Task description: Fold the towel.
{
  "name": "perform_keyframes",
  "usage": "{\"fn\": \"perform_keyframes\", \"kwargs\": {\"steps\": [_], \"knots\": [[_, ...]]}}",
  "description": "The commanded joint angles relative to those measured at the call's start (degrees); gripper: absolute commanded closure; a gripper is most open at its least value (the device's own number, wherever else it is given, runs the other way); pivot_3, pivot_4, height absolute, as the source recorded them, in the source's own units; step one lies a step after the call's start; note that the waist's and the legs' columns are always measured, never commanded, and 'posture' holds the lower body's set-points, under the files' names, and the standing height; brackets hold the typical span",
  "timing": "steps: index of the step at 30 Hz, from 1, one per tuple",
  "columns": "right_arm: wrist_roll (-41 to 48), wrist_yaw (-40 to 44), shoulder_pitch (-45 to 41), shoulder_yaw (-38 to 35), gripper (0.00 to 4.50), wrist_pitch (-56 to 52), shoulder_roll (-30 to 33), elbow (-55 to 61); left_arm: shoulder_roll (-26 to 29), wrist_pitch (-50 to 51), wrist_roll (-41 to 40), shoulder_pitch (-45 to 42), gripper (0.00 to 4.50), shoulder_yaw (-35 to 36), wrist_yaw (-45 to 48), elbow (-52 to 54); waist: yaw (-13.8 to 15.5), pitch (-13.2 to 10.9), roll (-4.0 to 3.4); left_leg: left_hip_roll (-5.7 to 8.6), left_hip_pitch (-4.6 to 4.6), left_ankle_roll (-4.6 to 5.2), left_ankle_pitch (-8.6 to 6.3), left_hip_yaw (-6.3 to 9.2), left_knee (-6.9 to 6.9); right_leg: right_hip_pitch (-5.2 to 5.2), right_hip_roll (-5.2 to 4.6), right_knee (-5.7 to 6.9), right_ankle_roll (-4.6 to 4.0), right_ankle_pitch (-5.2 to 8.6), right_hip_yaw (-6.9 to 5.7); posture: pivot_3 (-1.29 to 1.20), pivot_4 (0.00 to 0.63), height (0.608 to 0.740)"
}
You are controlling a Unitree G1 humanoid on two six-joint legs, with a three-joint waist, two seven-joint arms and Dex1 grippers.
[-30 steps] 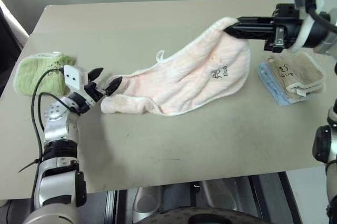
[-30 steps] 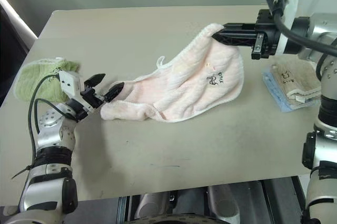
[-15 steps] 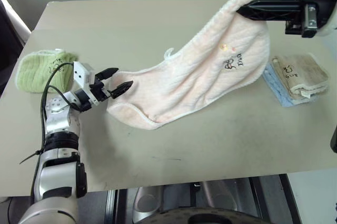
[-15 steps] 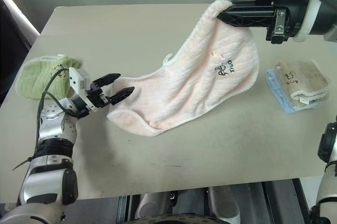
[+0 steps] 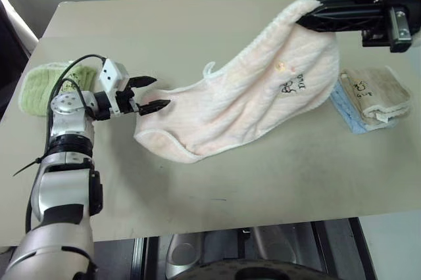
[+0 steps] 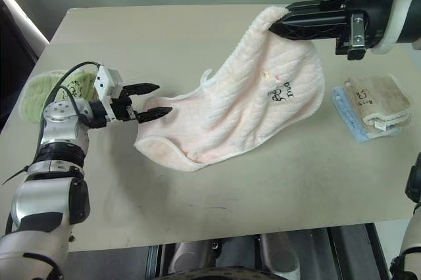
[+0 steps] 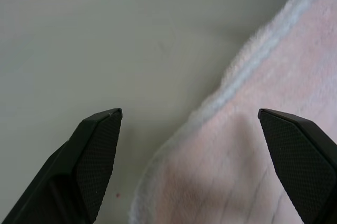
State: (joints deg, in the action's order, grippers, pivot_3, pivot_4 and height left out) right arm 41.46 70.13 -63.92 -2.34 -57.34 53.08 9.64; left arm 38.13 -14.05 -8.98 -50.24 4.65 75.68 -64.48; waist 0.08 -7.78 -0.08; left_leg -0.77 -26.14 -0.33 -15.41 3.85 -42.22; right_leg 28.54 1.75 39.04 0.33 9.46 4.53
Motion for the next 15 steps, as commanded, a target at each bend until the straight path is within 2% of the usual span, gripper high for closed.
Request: {"fn": "perform_keyframes", "kwargs": {"steps": [1,9,12,15], "knots": [[1.36,-0.09,-2.57,-1.07,4.49,-0.15,0.95,1.47,1.16,-1.51,2.99,-2.68,0.0,-1.24,-0.18,-2.91,0.0,0.0,0.0,0.0,-0.01,0.0,0.0,0.0,0.0,0.02,0.0,0.0,0.01,-0.01,0.0,0.0,0.15,0.703],[2.42,0.28,-4.87,-1.01,4.49,-0.51,1.59,2.06,0.62,-0.64,6.22,-7.33,0.0,-1.94,0.08,-6.98,0.07,0.0,0.0,0.01,-0.19,0.06,0.04,0.0,-0.02,0.14,0.0,0.0,0.16,-0.07,0.0,0.0,0.15,0.703],[2.08,0.43,-4.95,-0.51,4.5,0.01,1.73,2.16,0.89,0.96,7.47,-8.65,0.61,-2.47,1.66,-8.07,0.03,0.0,0.0,0.01,-0.21,0.06,0.04,0.0,-0.04,0.15,0.0,0.0,0.17,-0.07,-0.01,0.0,0.15,0.703],[1.6,0.61,-4.37,-0.1,4.5,0.63,2.18,2.33,1.77,1.85,8.36,-9.47,1.68,-2.85,3.61,-8.48,0.02,0.0,0.0,0.01,-0.23,0.06,0.04,-0.01,-0.05,0.19,-0.01,0.0,0.21,-0.09,-0.01,0.0,0.15,0.703]]}}
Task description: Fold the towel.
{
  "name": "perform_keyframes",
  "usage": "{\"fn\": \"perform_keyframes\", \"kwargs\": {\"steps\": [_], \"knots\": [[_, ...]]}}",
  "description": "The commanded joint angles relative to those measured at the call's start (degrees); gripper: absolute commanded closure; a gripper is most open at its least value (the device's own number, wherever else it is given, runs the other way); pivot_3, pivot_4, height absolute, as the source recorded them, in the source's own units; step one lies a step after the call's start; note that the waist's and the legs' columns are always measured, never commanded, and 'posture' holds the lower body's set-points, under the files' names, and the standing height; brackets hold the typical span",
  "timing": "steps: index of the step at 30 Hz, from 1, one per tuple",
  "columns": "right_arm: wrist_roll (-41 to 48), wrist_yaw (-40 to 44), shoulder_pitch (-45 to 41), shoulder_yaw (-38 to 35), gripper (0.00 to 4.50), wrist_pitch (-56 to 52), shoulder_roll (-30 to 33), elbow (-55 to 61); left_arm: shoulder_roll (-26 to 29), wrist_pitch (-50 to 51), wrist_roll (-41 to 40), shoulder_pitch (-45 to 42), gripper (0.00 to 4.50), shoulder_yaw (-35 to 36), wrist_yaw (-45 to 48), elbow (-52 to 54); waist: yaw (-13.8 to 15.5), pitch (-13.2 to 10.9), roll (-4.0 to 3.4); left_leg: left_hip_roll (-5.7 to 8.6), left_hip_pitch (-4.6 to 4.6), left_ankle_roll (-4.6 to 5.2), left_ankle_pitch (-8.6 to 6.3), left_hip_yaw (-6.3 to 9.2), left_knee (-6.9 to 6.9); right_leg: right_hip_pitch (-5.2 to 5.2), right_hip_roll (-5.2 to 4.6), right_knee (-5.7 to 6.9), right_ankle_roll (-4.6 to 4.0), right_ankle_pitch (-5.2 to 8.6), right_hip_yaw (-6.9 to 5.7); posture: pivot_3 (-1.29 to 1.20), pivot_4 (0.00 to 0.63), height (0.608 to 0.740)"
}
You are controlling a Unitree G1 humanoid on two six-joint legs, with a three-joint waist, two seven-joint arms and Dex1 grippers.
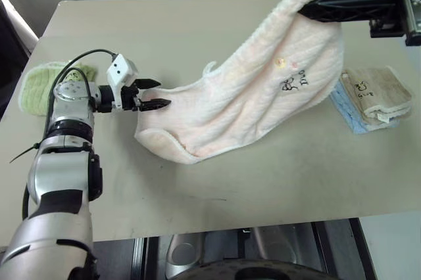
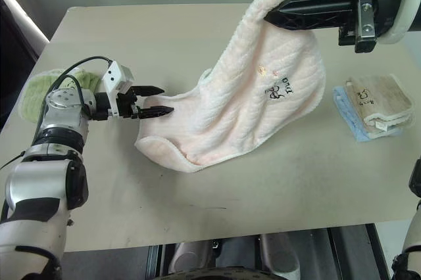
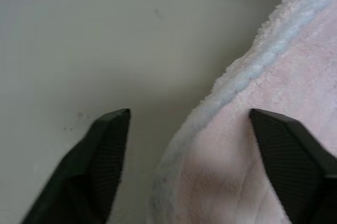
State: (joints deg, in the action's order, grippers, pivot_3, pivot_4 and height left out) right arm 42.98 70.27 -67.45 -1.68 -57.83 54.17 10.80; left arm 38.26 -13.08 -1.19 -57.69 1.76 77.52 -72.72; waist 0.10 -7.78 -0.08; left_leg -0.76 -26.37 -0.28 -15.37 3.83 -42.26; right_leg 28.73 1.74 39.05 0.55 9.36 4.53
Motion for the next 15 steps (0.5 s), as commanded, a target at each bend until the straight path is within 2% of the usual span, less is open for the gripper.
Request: {"fn": "perform_keyframes", "kwargs": {"steps": [1,7,8,15], "knots": [[0.08,0.44,-0.81,-0.71,4.5,1.18,1.16,1.07,1.89,1.19,0.74,-2.25,1.99,0.1,2.07,-0.34,0.0,0.0,0.0,0.0,-0.01,0.0,0.0,0.0,0.0,0.01,0.0,0.0,0.03,-0.02,0.0,0.0,0.15,0.703],[0.04,0.46,-0.71,-0.53,4.5,1.6,1.44,0.77,2.83,1.95,2.07,-2.54,4.22,-0.16,3.12,-0.81,-0.01,0.0,0.0,0.0,-0.08,0.0,0.01,0.0,-0.01,0.08,0.0,0.01,0.09,-0.05,0.0,0.0,0.15,0.703],[0.0,0.45,-0.59,-0.54,4.5,1.68,1.57,0.85,3.05,2.03,2.11,-2.65,4.47,0.0,3.19,-0.86,0.0,0.0,0.0,0.0,-0.08,0.0,0.01,0.0,-0.02,0.08,0.0,0.01,0.09,-0.05,0.0,0.0,0.15,0.703],[-1.66,0.4,0.37,-0.55,4.5,3.41,2.6,-0.69,4.59,3.57,1.53,-3.63,4.47,1.25,5.11,-0.78,-0.01,0.0,0.0,0.0,-0.09,0.01,0.02,0.0,-0.04,0.09,-0.01,0.02,0.09,-0.05,0.0,0.0,0.15,0.703]]}}
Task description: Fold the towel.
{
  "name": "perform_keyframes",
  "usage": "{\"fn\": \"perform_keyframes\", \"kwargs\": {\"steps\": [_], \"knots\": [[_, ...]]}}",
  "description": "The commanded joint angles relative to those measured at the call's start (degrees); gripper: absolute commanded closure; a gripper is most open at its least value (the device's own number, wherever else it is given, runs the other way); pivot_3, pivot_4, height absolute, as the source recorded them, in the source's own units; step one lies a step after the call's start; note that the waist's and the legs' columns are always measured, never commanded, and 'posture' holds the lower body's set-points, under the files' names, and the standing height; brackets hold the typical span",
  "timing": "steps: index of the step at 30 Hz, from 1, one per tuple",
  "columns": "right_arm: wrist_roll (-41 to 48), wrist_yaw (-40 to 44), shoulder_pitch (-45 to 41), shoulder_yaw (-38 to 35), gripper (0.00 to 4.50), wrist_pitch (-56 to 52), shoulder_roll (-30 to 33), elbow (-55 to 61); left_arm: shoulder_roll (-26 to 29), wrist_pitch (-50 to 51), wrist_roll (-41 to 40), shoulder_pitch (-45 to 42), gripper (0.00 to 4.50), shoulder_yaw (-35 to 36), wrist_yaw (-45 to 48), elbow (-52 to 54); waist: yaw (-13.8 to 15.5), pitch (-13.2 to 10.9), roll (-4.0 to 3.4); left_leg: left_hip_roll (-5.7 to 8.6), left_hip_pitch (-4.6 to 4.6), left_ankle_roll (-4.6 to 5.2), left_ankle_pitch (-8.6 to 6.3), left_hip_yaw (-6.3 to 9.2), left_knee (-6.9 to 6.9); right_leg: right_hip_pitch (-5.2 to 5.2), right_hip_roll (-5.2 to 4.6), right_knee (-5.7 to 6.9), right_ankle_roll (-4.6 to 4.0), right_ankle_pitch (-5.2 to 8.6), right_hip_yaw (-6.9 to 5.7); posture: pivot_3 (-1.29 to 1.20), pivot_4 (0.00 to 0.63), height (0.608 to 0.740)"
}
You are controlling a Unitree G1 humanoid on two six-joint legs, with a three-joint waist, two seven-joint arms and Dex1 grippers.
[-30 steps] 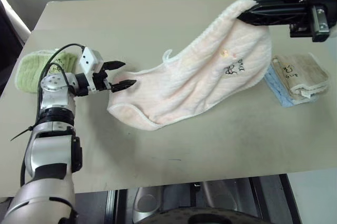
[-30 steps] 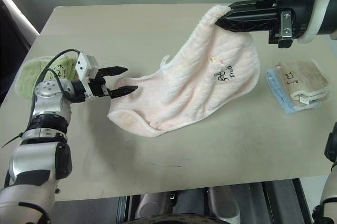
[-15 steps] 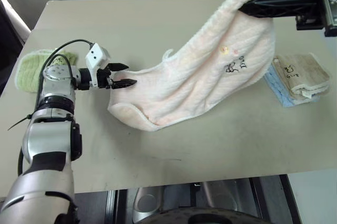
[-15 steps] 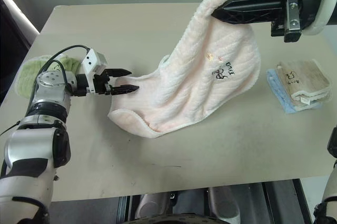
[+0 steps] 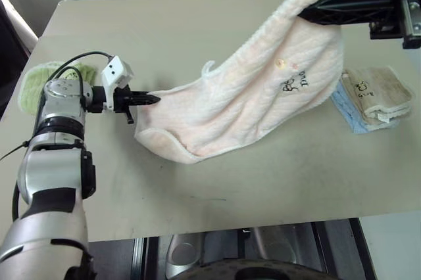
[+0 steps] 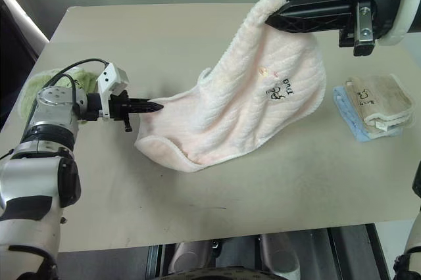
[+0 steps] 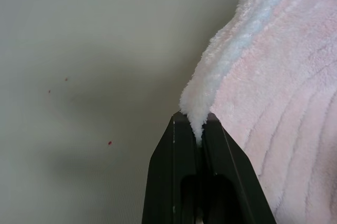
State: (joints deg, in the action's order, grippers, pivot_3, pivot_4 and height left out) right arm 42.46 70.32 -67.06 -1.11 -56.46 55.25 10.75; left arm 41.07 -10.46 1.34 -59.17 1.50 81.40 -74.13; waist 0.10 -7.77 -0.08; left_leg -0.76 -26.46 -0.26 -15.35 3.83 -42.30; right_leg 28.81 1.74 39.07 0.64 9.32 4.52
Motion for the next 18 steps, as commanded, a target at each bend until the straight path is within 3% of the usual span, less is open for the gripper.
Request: {"fn": "perform_keyframes", "kwargs": {"steps": [1,11,18], "knots": [[-1.91,0.13,0.56,-1.19,4.5,2.66,1.79,-1.49,1.9,1.7,-1.95,-2.79,4.47,2.5,0.88,0.68,0.01,0.0,0.0,0.0,0.0,0.0,0.0,0.0,0.0,0.0,0.0,0.0,0.0,0.0,0.0,0.0,0.15,0.703],[-17.6,-7.58,3.29,1.5,4.5,17.96,-1.87,-19.38,1.67,5.81,-7.97,-7.91,4.47,11.42,-10.88,0.3,-0.18,0.02,0.03,-0.01,-0.01,0.09,-0.01,0.0,-0.2,-0.01,-0.04,0.08,0.24,-0.19,0.01,0.0,0.15,0.703],[-30.52,-15.71,2.54,2.6,4.5,48.31,-11.65,-39.98,3.35,0.49,-5.81,-13.46,4.47,13.11,-28.99,-0.64,-0.69,0.0,-0.01,-0.02,-0.04,0.1,0.0,-0.01,-0.23,0.08,-0.05,0.08,0.3,-0.31,0.02,0.0,0.15,0.703]]}}
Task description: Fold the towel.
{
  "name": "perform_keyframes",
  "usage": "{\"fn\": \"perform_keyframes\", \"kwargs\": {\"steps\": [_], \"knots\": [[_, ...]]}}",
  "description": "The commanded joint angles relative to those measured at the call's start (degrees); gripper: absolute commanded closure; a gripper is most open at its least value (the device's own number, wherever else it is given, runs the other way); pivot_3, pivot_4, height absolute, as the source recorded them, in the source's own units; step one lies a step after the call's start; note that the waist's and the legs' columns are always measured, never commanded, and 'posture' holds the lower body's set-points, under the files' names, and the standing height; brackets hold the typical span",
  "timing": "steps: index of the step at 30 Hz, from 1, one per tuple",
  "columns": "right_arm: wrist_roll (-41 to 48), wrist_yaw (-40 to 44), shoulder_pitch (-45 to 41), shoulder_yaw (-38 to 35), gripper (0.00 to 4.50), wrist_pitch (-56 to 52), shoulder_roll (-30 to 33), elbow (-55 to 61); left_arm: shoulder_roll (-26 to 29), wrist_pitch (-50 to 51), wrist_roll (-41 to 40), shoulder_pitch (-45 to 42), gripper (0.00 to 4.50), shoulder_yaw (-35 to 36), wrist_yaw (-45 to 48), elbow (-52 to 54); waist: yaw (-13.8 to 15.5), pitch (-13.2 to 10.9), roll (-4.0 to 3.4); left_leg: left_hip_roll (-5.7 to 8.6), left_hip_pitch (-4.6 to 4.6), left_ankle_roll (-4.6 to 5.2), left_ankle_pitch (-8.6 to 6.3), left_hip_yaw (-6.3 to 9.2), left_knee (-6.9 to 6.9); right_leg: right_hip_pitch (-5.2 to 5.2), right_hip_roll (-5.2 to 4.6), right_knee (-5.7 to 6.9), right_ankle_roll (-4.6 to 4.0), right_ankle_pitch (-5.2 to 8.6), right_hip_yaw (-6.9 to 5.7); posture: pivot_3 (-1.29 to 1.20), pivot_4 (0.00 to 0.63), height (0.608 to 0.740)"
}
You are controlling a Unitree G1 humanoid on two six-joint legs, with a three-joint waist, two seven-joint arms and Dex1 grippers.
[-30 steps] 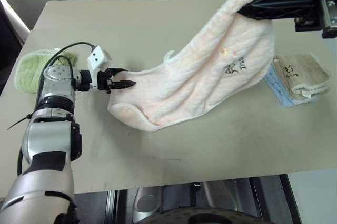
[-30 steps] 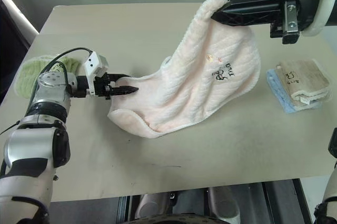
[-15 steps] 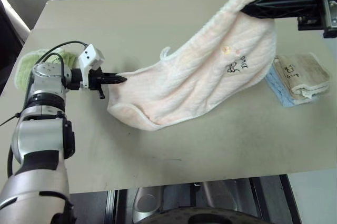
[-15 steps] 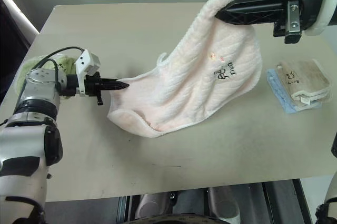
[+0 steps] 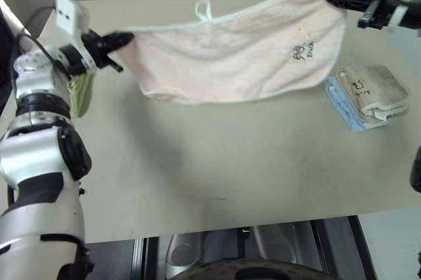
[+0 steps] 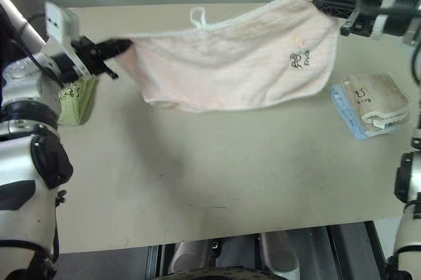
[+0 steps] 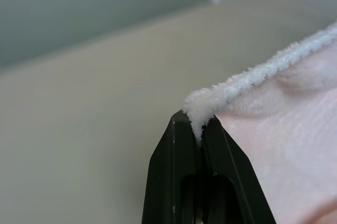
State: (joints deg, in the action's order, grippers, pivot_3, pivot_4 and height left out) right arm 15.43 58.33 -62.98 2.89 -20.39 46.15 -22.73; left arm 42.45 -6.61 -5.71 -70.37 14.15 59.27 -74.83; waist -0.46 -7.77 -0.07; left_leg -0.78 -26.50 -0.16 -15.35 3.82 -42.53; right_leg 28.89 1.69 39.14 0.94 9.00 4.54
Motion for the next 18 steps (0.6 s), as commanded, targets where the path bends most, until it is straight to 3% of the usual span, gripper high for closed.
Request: {"fn": "perform_keyframes", "kwargs": {"steps": [1,6,9,12,18], "knots": [[-4.56,-5.18,-2.39,-1.72,4.5,16.16,-4.1,-9.96,2.31,-4.42,2.14,-2.66,4.47,-0.06,-8.63,-0.08,-0.32,-0.02,-0.04,-0.01,0.0,0.0,0.0,-0.01,0.01,0.02,-0.01,0.01,-0.02,-0.02,0.01,0.0,0.15,0.703],[-7.72,-13.85,-6.43,-4.49,4.5,33.79,-8.88,-26.65,5.26,-7.06,5.55,-3.98,4.47,-2.95,-5.03,-0.09,-0.46,-0.08,-0.14,-0.01,-0.32,0.0,0.01,-0.02,-0.02,0.37,-0.07,0.13,-0.03,-0.09,0.0,0.0,0.15,0.703],[-4.9,-11.82,-3.21,-7.43,4.5,41.01,-9.91,-27.9,7.63,-7.79,6.74,-3.36,4.47,-4.73,2.06,0.34,-0.38,-0.06,-0.09,-0.02,-0.95,-0.01,0.01,0.04,-0.29,0.96,-0.11,0.37,-0.06,-0.12,-0.06,0.0,0.15,0.703],[-0.43,-6.36,4.12,-9.72,4.5,41.72,-10.63,-21.61,9.83,-8.02,6.85,-0.78,4.47,-5.99,10.66,0.84,-0.38,0.02,0.03,0.0,-1.56,-0.24,0.1,0.04,-0.59,1.43,-0.12,0.55,-0.06,-0.1,-0.14,0.0,0.15,0.703],[8.27,-0.57,23.58,-11.59,4.5,31.02,-9.22,2.47,12.65,-7.07,5.93,5.95,4.47,-6.64,22.25,2.9,-0.47,-0.01,-0.01,0.06,-1.65,-0.27,0.1,-0.15,-0.75,1.5,-0.23,0.7,0.0,-0.07,-0.13,0.0,0.15,0.703]]}}
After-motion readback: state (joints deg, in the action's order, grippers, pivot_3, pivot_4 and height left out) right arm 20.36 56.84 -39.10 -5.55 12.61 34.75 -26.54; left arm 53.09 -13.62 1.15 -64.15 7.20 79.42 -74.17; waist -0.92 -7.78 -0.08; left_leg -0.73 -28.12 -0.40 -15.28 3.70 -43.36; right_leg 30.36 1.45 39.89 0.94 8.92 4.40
